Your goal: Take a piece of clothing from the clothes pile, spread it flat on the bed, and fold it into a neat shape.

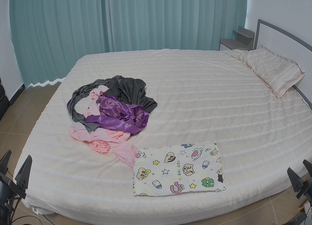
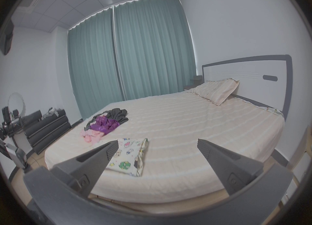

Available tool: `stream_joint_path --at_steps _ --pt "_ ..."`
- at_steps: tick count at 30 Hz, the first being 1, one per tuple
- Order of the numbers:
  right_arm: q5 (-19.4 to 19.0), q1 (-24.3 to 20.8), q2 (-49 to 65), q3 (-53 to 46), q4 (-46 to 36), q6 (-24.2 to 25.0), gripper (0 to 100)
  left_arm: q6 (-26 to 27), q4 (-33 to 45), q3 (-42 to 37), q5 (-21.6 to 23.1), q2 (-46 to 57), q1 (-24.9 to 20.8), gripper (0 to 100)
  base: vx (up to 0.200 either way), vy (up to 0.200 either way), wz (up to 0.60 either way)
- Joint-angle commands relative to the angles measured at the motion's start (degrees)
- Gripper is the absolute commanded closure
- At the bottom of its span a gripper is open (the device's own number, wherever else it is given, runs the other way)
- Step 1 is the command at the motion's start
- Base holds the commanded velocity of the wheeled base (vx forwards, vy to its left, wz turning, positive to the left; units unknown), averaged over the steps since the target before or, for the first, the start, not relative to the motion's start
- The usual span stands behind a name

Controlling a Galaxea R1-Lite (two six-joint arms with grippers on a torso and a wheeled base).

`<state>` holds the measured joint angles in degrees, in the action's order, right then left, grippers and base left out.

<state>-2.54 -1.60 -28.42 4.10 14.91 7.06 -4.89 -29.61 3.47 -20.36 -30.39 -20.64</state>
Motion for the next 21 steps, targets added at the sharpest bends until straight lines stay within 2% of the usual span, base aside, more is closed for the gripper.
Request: stream_joint_path --at_steps 1,5,9,11,20,21 --pt "0.25 1.60 26.04 5.66 -21.76 -7.06 0 6.91 20.73 6.46 -0.65 25.03 6.75 0 0.000 0.000 0.00" --pt "0.69 1.25 28.42 4.87 -22.73 -8.29 0 6.91 20.38 7.07 -1.17 24.85 10.00 0 0.000 0.000 0.00" --pt "2.62 1.25 28.42 3.02 -22.29 -8.38 0 9.20 21.00 6.98 -0.56 25.38 18.00 0 0.000 0.000 0.00" --pt "3.24 1.25 28.42 1.88 -22.20 -8.90 0 10.16 21.44 6.81 -0.12 26.00 19.50 0 0.000 0.000 0.00" --pt "5.52 1.25 28.42 -1.20 -17.99 -12.86 0 12.18 24.78 6.02 0.14 30.30 20.46 0 0.000 0.000 0.00" --pt "6.75 1.25 28.42 -1.02 -18.16 -12.86 0 12.27 24.78 5.40 0.14 30.30 20.46 0 0.000 0.000 0.00"
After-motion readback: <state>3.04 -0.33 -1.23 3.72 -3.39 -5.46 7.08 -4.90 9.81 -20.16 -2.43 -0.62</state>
